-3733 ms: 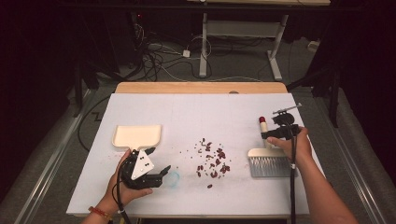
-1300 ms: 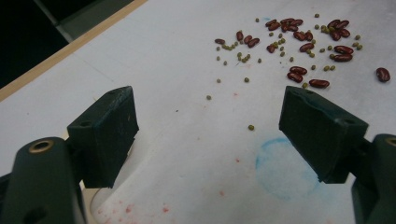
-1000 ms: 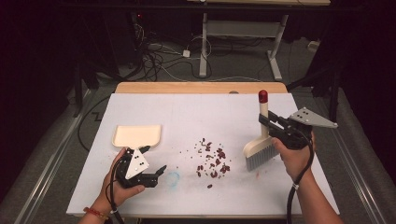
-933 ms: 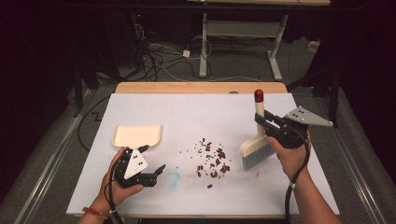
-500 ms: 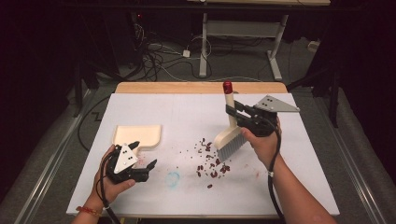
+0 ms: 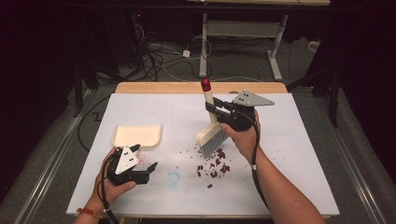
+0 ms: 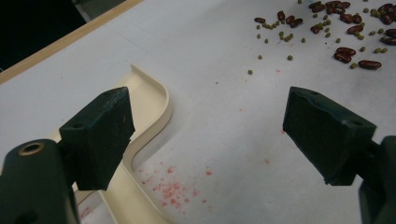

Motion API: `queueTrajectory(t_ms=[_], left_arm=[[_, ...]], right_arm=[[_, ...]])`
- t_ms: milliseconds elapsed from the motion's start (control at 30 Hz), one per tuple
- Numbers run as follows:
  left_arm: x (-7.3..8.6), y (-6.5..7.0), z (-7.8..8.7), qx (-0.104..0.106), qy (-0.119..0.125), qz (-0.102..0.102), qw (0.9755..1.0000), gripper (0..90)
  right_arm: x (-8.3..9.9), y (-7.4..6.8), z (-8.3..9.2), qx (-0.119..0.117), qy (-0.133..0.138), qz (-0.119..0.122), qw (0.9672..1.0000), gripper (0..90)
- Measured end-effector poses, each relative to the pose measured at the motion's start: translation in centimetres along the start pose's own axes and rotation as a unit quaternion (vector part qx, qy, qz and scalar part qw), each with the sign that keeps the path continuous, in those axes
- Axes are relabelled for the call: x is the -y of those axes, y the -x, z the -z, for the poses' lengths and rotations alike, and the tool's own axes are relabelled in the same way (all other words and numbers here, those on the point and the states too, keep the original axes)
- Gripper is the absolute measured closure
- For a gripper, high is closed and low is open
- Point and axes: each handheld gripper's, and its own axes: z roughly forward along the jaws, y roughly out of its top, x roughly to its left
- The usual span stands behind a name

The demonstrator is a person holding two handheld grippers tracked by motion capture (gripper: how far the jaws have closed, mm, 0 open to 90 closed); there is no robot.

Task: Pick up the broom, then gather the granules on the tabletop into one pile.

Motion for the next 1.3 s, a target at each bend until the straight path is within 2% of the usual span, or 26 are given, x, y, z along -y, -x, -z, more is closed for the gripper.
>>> queueTrajectory(t_ms=[133,467,600,700,800,1000,1100,1133,1233,1300], left_arm=[[0.5,0.2,0.2,-0.001,-0.013,0.013,0.9998,15.7],[1.4,0.6,1.0,-0.020,-0.029,0.016,0.9992,15.6],[1.7,0.8,1.2,-0.023,-0.034,0.016,0.9990,15.7],[1.9,1.0,1.4,-0.021,-0.036,0.017,0.9990,15.7],[2.1,0.9,1.5,-0.021,-0.040,0.017,0.9988,15.7],[2.4,1.1,1.8,-0.022,-0.045,0.009,0.9987,15.7],[2.4,1.0,2.0,-0.023,-0.044,0.013,0.9987,15.7],[2.4,0.8,2.2,-0.023,-0.038,0.020,0.9988,15.7],[2.5,0.6,2.4,-0.026,-0.033,0.024,0.9988,15.7],[2.7,0.5,2.6,-0.028,-0.035,0.024,0.9987,15.6]], right_arm=[[0.1,0.2,-0.4,-0.007,0.008,-0.007,0.9999,69.9],[-0.2,0.0,-1.4,-0.023,0.018,-0.003,0.9996,69.8],[-0.3,-0.1,-1.7,-0.029,0.022,-0.010,0.9993,69.8],[-0.5,-0.3,-2.1,-0.037,0.020,0.000,0.9991,69.9],[-0.4,-0.5,-2.9,-0.046,0.014,0.007,0.9988,69.9],[0.1,-0.8,-4.7,-0.054,0.011,-0.005,0.9985,69.8],[0.6,-1.1,-5.9,-0.063,0.006,-0.015,0.9979,69.8],[0.6,-1.3,-6.4,-0.068,0.006,-0.013,0.9976,69.8],[0.5,-2.0,-7.6,-0.088,0.007,-0.003,0.9961,69.8],[0.4,-2.6,-8.4,-0.097,0.008,0.014,0.9952,69.8]])
